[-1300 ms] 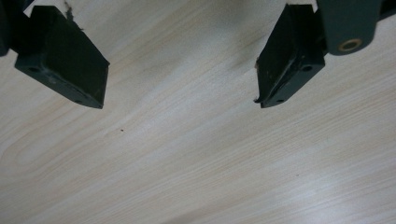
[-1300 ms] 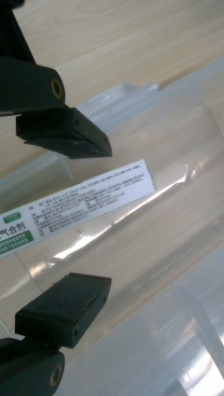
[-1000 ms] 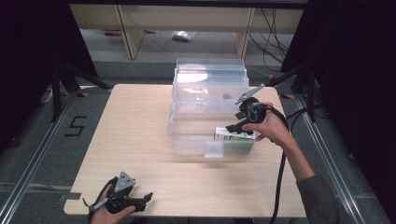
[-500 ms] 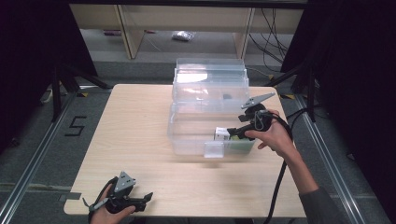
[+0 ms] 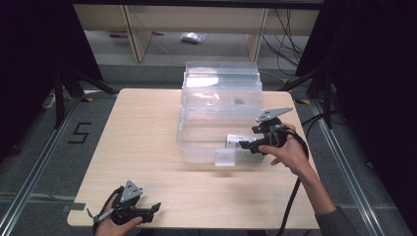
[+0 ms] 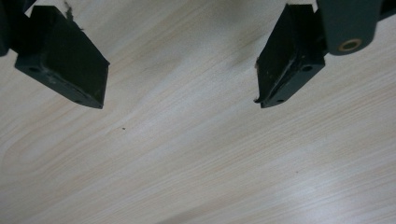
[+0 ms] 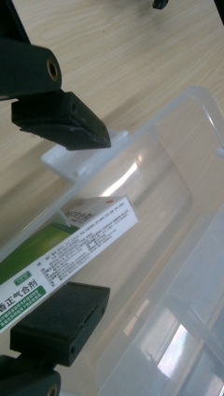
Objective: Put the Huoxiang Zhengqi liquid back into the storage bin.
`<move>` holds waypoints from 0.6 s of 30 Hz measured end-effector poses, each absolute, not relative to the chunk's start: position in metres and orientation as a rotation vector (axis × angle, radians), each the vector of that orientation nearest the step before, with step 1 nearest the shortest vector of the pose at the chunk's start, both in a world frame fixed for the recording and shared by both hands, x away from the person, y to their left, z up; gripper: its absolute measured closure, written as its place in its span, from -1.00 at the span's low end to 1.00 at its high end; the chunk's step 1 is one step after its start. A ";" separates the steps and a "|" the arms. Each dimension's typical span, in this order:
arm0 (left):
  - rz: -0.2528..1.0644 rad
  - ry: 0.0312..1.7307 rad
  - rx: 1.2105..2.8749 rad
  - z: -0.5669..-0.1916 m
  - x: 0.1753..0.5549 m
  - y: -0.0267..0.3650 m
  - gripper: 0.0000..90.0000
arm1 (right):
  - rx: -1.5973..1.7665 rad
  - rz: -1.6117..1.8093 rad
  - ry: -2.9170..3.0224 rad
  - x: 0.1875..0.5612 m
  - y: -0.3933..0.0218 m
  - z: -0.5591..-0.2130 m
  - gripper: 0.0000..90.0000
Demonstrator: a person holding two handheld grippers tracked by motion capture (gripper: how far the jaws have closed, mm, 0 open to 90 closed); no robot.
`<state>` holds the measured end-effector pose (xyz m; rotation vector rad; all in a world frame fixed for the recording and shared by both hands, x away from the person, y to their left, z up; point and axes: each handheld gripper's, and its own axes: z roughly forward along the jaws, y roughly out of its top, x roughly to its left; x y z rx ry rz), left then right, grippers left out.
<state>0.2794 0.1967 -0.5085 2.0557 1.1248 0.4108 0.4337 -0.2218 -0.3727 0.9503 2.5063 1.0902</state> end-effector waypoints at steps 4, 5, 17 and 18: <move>0.410 1.122 2.069 -0.508 0.280 0.198 -0.64 | 0.975 1.090 2.503 0.426 -0.222 -0.375 -0.46; 0.405 1.124 2.077 -0.507 0.279 0.198 -0.64 | 0.963 1.088 2.526 0.425 -0.224 -0.375 -0.47; 0.411 1.125 2.055 -0.509 0.279 0.197 -0.64 | 0.933 1.127 2.513 0.408 -0.230 -0.385 -0.49; 0.410 1.119 2.073 -0.508 0.279 0.198 -0.64 | 0.947 1.123 2.510 0.405 -0.230 -0.385 -0.49</move>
